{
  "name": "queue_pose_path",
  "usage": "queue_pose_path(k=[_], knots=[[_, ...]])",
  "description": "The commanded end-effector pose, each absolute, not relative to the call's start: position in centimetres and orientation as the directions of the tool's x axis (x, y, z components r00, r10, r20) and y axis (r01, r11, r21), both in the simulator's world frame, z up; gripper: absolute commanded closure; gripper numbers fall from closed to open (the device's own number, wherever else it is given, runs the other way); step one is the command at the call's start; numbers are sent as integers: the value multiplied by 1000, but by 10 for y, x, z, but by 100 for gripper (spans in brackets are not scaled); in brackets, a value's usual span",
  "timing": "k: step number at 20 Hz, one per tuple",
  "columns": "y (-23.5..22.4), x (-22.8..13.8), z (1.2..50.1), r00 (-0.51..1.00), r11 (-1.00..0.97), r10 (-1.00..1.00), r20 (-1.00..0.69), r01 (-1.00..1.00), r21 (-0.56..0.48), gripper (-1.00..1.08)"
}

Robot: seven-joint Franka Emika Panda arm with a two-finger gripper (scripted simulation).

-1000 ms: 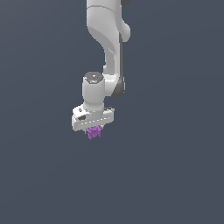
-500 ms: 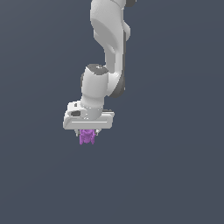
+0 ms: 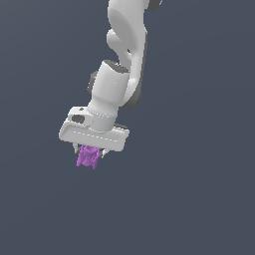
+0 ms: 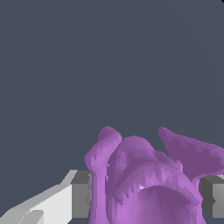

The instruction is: Pick up the object and move it to a goal position.

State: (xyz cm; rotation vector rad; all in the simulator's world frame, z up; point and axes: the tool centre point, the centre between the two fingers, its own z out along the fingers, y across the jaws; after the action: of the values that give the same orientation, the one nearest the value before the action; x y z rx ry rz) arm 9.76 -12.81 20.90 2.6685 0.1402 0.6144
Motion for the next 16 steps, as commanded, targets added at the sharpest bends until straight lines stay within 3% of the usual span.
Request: queue_pose_path(k=[1, 16], knots=[[-132, 105, 226, 887, -907, 160, 434, -42, 419, 108], [-156, 130, 332, 777, -809, 46, 628, -340, 480, 108]])
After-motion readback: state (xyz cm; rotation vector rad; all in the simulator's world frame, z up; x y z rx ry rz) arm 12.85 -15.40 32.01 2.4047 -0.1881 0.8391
